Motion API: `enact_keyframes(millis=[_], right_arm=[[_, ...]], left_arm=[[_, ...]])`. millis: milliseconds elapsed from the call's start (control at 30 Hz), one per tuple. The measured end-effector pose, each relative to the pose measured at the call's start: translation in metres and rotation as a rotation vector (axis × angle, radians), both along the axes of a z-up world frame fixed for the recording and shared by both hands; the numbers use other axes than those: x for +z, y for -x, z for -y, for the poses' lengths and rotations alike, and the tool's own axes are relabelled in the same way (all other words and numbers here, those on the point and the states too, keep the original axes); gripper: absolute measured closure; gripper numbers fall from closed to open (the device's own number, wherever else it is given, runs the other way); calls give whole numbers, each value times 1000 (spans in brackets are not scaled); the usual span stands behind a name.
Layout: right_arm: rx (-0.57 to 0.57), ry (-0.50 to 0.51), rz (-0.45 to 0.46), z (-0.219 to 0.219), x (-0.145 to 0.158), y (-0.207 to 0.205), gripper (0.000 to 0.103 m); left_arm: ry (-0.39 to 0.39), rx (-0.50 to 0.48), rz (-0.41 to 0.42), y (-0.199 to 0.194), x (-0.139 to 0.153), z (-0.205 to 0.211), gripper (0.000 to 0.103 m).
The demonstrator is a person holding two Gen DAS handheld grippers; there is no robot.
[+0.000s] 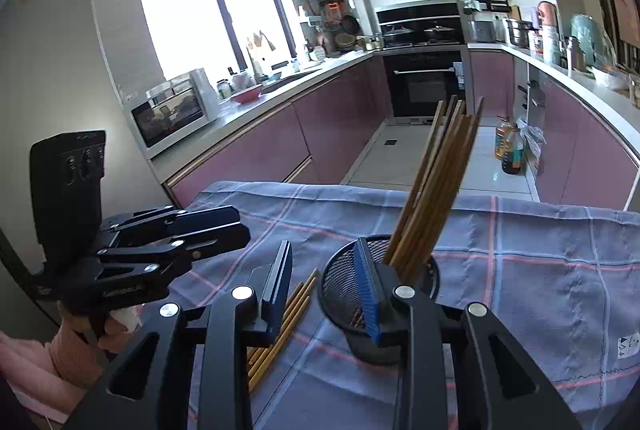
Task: Organize utensils
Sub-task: 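Move both grippers back over the remaining chopsticks on the cloth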
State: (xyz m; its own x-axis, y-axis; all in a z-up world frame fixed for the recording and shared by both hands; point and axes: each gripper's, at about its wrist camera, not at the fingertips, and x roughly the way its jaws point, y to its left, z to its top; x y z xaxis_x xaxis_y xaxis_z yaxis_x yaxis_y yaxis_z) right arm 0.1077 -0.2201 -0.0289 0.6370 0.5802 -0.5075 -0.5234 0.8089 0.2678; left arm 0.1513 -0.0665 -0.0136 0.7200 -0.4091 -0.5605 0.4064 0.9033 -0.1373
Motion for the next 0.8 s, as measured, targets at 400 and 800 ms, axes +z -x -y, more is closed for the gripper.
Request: enact_keyframes(millis=[400,800], right_arm=[[101,59,-220,-52,-78,14,69],[75,87,-304,-67,-105,11,69]], left_arm=[[-72,47,-212,19,-92,-31,66],[-101,17,-271,32,-122,-20,63]])
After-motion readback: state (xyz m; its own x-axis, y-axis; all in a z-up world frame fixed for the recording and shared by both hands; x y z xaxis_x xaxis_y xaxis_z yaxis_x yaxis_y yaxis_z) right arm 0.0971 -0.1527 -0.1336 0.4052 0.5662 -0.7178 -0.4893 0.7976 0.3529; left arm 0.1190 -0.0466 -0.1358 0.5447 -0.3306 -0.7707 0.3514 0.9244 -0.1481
